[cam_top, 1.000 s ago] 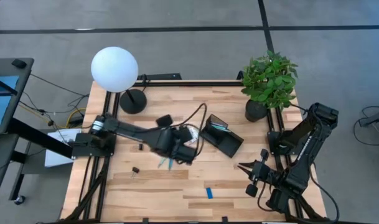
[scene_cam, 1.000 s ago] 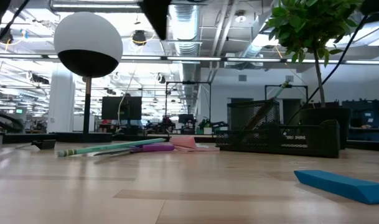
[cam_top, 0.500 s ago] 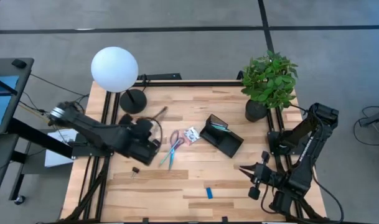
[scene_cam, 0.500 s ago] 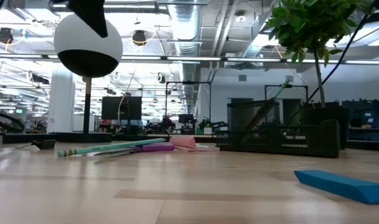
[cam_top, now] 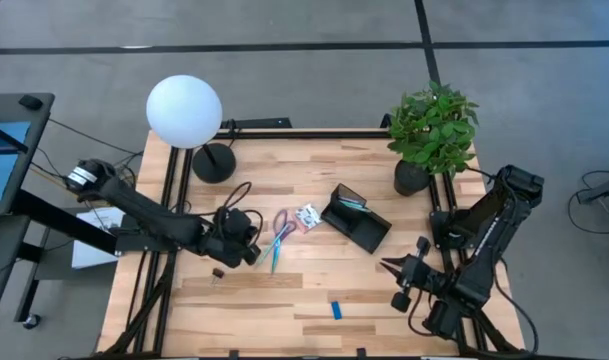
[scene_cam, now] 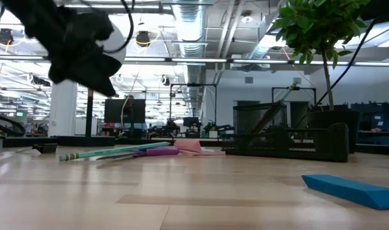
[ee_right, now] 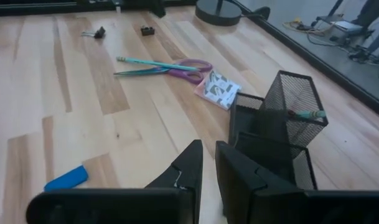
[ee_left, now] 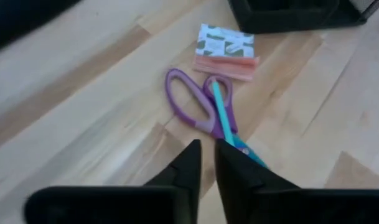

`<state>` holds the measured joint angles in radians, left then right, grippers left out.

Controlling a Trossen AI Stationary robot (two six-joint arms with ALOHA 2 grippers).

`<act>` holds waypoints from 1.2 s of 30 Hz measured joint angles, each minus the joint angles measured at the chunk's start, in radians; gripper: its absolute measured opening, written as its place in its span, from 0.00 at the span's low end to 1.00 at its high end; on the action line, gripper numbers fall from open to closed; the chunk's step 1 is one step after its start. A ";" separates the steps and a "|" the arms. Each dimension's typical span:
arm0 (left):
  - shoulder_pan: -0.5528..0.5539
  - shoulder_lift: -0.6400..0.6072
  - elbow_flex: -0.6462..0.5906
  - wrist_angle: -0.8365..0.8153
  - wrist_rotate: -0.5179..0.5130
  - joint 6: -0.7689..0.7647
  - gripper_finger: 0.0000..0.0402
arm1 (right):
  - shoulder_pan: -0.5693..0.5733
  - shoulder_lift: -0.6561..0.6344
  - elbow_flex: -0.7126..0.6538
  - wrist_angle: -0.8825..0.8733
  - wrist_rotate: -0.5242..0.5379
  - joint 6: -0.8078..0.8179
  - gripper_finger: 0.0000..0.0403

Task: Pick and place office supplies into organizer
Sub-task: Put the light blue pencil into the black desk organizer

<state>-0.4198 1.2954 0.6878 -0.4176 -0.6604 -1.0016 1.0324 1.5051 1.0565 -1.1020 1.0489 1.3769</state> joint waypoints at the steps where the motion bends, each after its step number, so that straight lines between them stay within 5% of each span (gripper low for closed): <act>1: 0.000 0.011 -0.019 0.041 -0.003 0.009 0.13 | -0.002 0.000 0.000 -0.003 0.000 0.000 0.10; 12: 0.000 0.264 -0.045 0.293 0.114 0.013 0.38 | -0.016 0.000 0.000 -0.022 -0.001 0.000 0.10; 36: 0.001 0.453 -0.040 0.442 0.039 -0.139 0.32 | -0.015 0.000 0.000 -0.034 -0.004 0.002 0.10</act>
<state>-0.4184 1.7485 0.6479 0.0247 -0.6214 -1.1409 1.0172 1.5051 1.0569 -1.1362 1.0447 1.3785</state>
